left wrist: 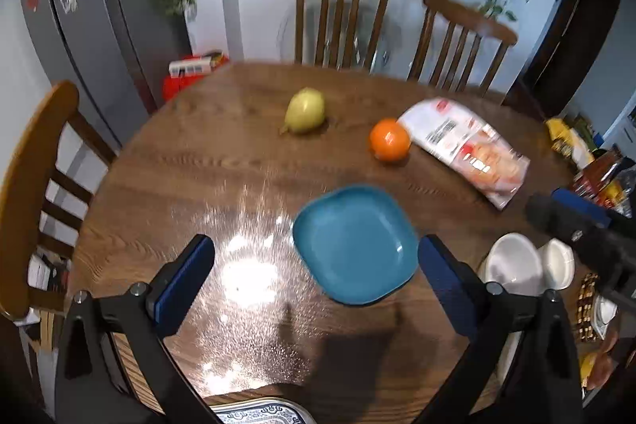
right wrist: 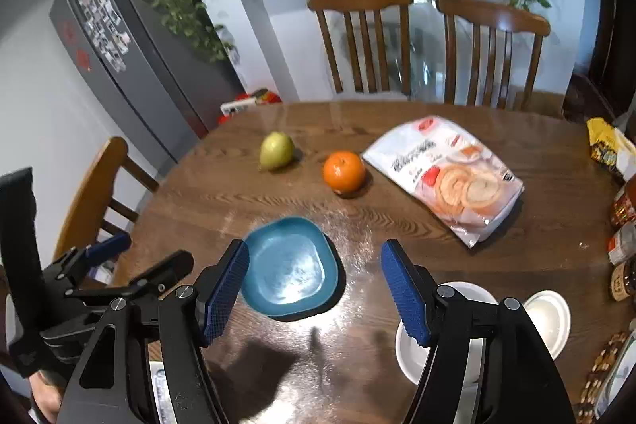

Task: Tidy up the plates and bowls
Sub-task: 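Grasp the teal square plate rim with the right gripper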

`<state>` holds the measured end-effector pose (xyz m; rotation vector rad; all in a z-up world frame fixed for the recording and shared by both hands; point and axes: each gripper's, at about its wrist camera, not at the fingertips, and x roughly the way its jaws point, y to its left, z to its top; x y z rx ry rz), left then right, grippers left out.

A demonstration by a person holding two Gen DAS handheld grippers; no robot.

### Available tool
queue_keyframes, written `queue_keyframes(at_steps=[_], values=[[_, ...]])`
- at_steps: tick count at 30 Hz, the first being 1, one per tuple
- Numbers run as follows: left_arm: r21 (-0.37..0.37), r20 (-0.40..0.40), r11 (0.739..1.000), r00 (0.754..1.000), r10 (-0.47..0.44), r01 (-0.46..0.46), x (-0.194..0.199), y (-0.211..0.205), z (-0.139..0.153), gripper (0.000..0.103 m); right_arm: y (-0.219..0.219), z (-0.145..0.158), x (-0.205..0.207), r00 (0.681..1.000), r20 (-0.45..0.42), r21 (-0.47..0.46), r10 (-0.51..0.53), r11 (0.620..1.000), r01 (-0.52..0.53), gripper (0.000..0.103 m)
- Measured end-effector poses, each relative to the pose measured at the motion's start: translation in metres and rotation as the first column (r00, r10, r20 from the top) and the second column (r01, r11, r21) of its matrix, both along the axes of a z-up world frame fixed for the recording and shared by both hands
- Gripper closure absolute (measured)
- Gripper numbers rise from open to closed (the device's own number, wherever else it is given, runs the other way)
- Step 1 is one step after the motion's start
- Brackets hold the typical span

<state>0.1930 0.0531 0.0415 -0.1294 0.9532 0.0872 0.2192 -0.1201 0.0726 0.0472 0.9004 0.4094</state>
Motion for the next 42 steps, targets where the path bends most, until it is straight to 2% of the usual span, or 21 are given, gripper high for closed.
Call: queue_keyframes(at_steps=[7,16,19,21,22,25,27,29,30,32,35,37,42], values=[[-0.043,-0.107,0.998,0.994,0.034,-0.039,0.014,0.014,-0.053,0.001,0.012,-0.048,0.028,0.996,-0.094,-0.030,-0.001,1.000,-0.002,0.033],[-0.046,-0.203,0.999,0.979,0.004,-0.013,0.034,0.007,-0.107,0.003,0.028,-0.121,0.045,0.974,-0.226,-0.080,-0.031,0.997,0.013,0.033],[-0.050,-0.228,0.999,0.974,-0.002,-0.009,0.038,0.006,-0.122,0.011,0.028,-0.137,0.048,0.968,-0.245,-0.100,-0.048,0.995,0.025,0.033],[-0.056,-0.232,0.998,0.973,-0.011,-0.003,0.040,0.005,-0.125,0.021,0.031,-0.142,0.049,0.971,-0.237,-0.117,-0.046,0.993,0.018,0.034],[-0.057,-0.230,0.998,0.973,-0.016,0.003,0.041,0.004,-0.126,0.022,0.032,-0.143,0.049,0.972,-0.231,-0.128,-0.044,0.992,0.014,0.037],[-0.059,-0.209,0.998,0.977,-0.035,0.024,0.042,0.001,-0.124,0.033,0.035,-0.145,0.051,0.974,-0.223,-0.139,-0.033,0.990,0.002,0.052],[-0.075,-0.198,0.997,0.979,-0.046,0.032,0.043,0.000,-0.122,0.057,0.037,-0.146,0.052,0.975,-0.221,-0.154,-0.030,0.988,-0.005,0.059],[-0.092,-0.196,0.995,0.979,-0.057,0.040,0.045,0.000,-0.121,0.068,0.039,-0.146,0.053,0.978,-0.209,-0.175,-0.023,0.984,-0.014,0.075],[-0.098,-0.195,0.994,0.979,-0.060,0.042,0.044,-0.001,-0.122,0.075,0.041,-0.146,0.052,0.979,-0.203,-0.187,-0.021,0.982,-0.017,0.078],[-0.113,-0.193,0.992,0.978,-0.072,0.050,0.045,-0.002,-0.122,0.080,0.042,-0.145,0.052,0.981,-0.192,-0.196,-0.021,0.980,-0.018,0.088],[-0.117,-0.190,0.991,0.978,-0.083,0.061,0.044,-0.004,-0.122,0.083,0.046,-0.143,0.051,0.985,-0.170,-0.228,-0.021,0.973,-0.019,0.094],[-0.122,-0.189,0.991,0.978,-0.082,0.060,0.044,-0.004,-0.122,0.083,0.048,-0.141,0.050,0.988,-0.153,-0.245,-0.023,0.969,-0.015,0.096],[-0.164,-0.166,0.985,0.983,-0.073,0.046,0.037,0.002,-0.116,0.086,0.045,-0.127,0.044,0.994,-0.105,-0.217,-0.014,0.976,-0.009,0.098]])
